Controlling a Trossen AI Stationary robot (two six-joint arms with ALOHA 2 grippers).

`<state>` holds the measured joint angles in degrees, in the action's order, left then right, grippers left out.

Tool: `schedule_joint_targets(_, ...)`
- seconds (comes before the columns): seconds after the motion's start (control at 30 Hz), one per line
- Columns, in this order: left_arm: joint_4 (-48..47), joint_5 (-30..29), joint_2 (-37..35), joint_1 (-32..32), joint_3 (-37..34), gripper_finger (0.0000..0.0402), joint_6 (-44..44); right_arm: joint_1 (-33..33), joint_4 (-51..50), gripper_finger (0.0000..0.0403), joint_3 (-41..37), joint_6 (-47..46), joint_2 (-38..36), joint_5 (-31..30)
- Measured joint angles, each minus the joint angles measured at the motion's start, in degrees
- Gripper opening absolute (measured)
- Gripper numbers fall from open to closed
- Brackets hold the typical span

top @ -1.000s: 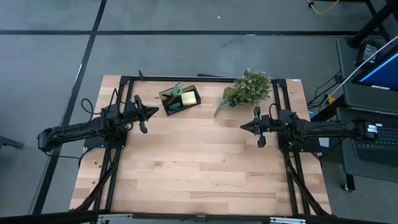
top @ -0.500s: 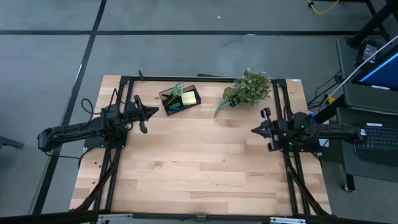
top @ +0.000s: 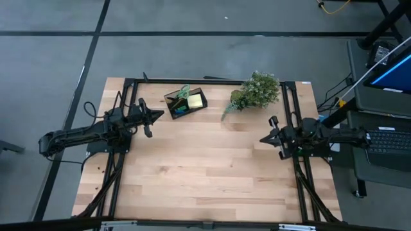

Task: Pick and place office supplies into organizer
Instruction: Return to Home Position

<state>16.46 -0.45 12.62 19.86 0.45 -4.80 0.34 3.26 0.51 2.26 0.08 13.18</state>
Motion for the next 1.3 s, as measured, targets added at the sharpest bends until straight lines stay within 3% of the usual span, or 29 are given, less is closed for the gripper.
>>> schedule_joint_targets(1.3,-0.01,0.0,0.0,0.0,0.0,0.0012,0.0,0.02,-0.22,0.001,-0.02,0.98,0.02,-0.01)
